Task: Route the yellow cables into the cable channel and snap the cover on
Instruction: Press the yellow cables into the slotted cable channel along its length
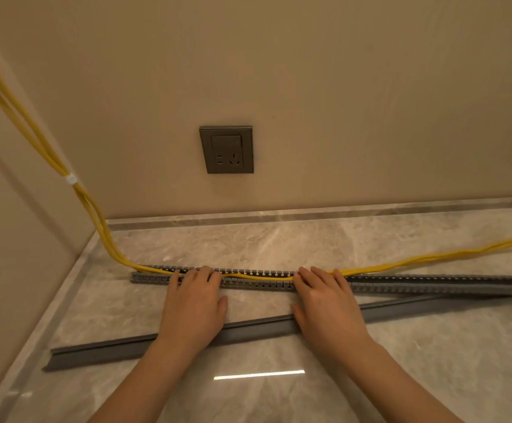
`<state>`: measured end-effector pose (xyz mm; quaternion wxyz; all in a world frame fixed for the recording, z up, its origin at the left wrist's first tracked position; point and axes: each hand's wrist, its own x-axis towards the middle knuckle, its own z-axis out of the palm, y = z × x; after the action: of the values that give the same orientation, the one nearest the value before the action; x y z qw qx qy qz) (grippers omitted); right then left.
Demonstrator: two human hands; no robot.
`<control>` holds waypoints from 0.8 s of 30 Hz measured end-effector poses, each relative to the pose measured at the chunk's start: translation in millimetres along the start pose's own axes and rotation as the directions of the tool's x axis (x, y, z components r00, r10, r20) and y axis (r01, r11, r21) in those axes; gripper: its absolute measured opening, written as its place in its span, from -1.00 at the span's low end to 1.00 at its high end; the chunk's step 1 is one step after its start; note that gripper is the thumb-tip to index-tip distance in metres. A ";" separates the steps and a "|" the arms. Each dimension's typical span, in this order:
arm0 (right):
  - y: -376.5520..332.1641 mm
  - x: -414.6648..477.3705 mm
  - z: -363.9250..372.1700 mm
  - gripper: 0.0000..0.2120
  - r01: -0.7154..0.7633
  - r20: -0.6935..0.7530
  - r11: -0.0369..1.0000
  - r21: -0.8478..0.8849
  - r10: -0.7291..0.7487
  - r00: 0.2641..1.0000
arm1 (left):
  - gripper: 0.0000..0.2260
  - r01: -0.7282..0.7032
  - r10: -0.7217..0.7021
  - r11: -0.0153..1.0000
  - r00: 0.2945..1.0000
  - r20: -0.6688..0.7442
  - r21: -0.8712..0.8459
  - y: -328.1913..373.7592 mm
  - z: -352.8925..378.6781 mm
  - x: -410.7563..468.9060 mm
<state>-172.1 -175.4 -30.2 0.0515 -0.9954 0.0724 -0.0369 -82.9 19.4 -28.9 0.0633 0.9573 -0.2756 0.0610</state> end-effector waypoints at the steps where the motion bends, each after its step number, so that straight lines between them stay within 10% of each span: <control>1: -0.3 1.2 -0.4 -0.52 -0.002 -0.005 1.000 0.003 0.002 1.000 | -0.67 -0.022 0.023 1.000 1.000 -0.005 0.006 4.2 -2.0 0.6; 8: -0.7 5.0 -2.8 -0.60 0.031 -0.060 0.996 0.081 -0.026 0.998 | -0.67 -0.322 0.318 0.940 0.947 -0.050 -0.110 51.2 5.5 9.3; 24: -2.0 1.5 2.6 -0.70 -0.156 -0.174 0.844 0.514 0.280 0.944 | -0.77 -0.339 0.339 0.941 0.940 -0.043 0.014 69.7 4.3 28.4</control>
<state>-170.1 -173.3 -32.4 0.2982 -0.9220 0.1799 -0.1692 -96.0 -54.6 -22.7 0.0547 0.8942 -0.4344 0.0934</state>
